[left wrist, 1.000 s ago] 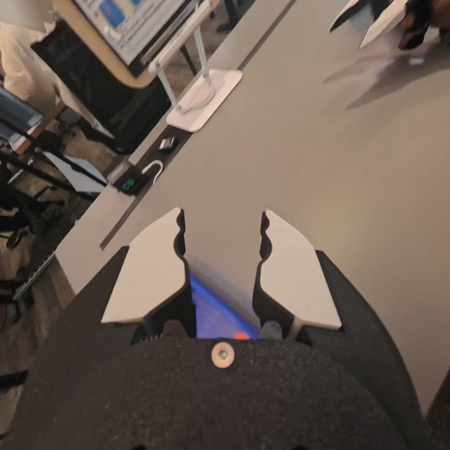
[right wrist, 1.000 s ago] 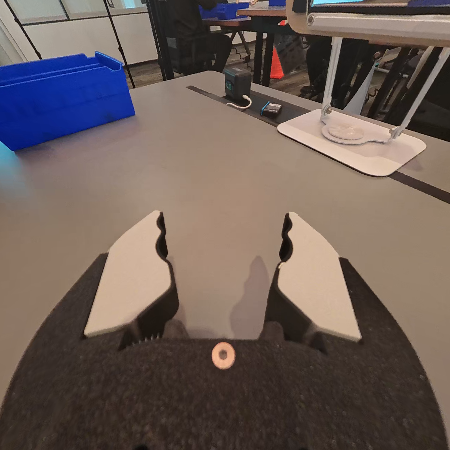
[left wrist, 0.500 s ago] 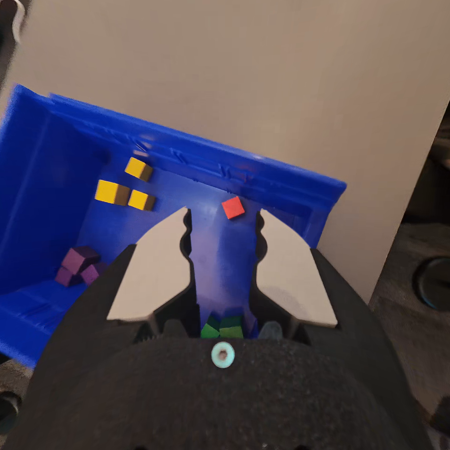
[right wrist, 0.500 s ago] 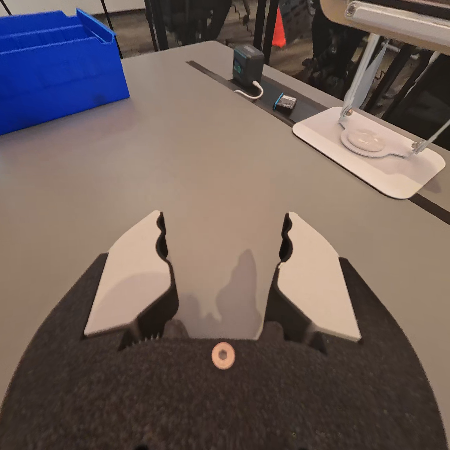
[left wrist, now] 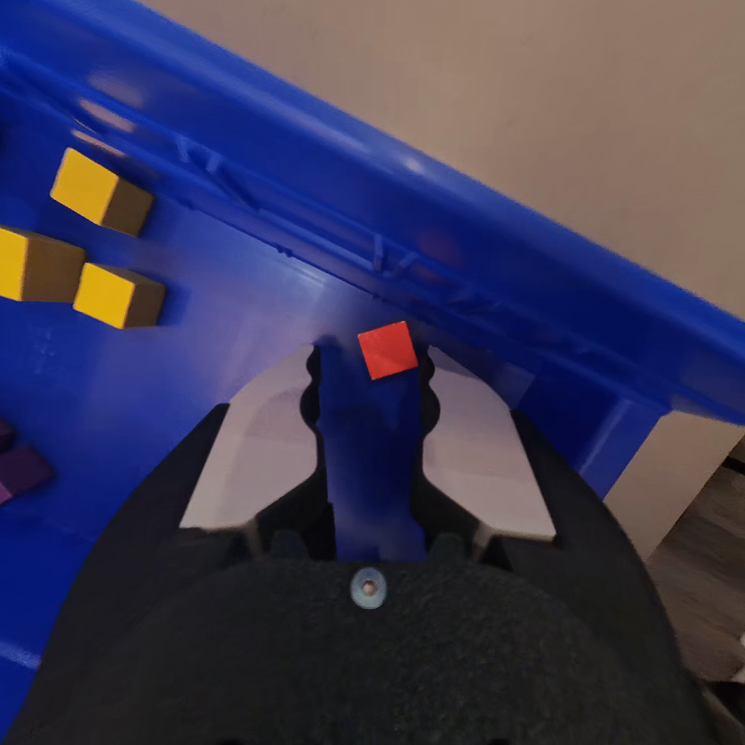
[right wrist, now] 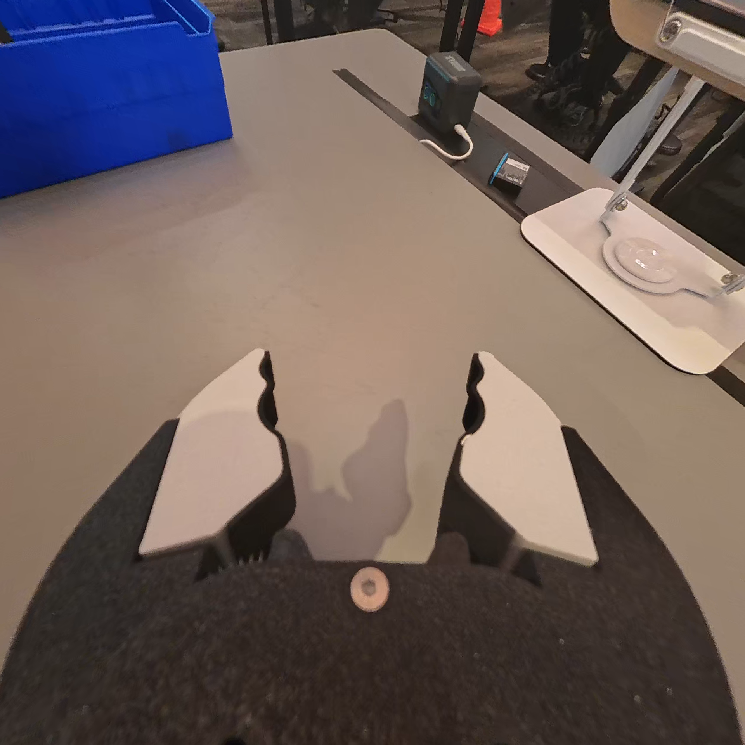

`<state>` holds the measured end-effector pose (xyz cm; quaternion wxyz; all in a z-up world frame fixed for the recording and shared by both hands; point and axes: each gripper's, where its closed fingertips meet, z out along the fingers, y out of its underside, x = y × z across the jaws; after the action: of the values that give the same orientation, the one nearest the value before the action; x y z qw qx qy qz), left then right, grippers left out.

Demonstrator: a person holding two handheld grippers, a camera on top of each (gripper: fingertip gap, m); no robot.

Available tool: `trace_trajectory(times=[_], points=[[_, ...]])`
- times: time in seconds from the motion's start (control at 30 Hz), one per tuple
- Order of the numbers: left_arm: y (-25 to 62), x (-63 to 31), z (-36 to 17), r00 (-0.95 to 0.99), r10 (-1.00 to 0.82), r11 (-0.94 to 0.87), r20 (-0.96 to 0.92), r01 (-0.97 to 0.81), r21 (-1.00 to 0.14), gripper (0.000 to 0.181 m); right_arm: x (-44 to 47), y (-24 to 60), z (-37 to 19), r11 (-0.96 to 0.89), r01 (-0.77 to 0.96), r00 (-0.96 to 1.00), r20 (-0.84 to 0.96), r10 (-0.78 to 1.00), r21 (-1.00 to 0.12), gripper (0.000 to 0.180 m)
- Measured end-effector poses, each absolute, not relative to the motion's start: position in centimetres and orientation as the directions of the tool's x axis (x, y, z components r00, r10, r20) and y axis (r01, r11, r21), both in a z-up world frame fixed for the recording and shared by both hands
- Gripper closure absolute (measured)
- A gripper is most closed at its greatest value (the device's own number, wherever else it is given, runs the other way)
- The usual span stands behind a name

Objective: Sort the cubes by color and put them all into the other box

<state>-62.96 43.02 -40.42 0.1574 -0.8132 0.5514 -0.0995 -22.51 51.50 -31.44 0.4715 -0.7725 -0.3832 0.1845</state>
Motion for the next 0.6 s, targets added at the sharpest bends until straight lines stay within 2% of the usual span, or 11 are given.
trace_trajectory(times=[0.2,0.33,0.47,0.6], points=[[43.6,-62.3,-40.5,0.47,-0.883,-0.435,0.015,-0.804,-0.406,0.158,-22.1,51.2,-30.9,-0.269,0.344,0.645,0.018,0.764,-0.899,0.09],[45.4,-65.0,-38.8,0.583,-0.809,-0.503,-0.068,-0.749,-0.431,0.158,-21.2,50.5,-30.3,-0.264,0.288,0.647,-0.016,0.762,-0.921,0.091],[48.0,-67.2,-30.6,0.729,-0.665,-0.505,-0.16,-0.598,-0.623,0.158,-19.3,49.5,-29.6,-0.242,0.237,0.654,-0.03,0.756,-0.941,0.092],[49.0,-62.5,-19.8,0.759,-0.613,-0.306,-0.22,-0.484,-0.82,0.158,-16.9,48.5,-29.4,-0.267,0.145,0.655,-0.11,0.747,-0.953,0.092]])
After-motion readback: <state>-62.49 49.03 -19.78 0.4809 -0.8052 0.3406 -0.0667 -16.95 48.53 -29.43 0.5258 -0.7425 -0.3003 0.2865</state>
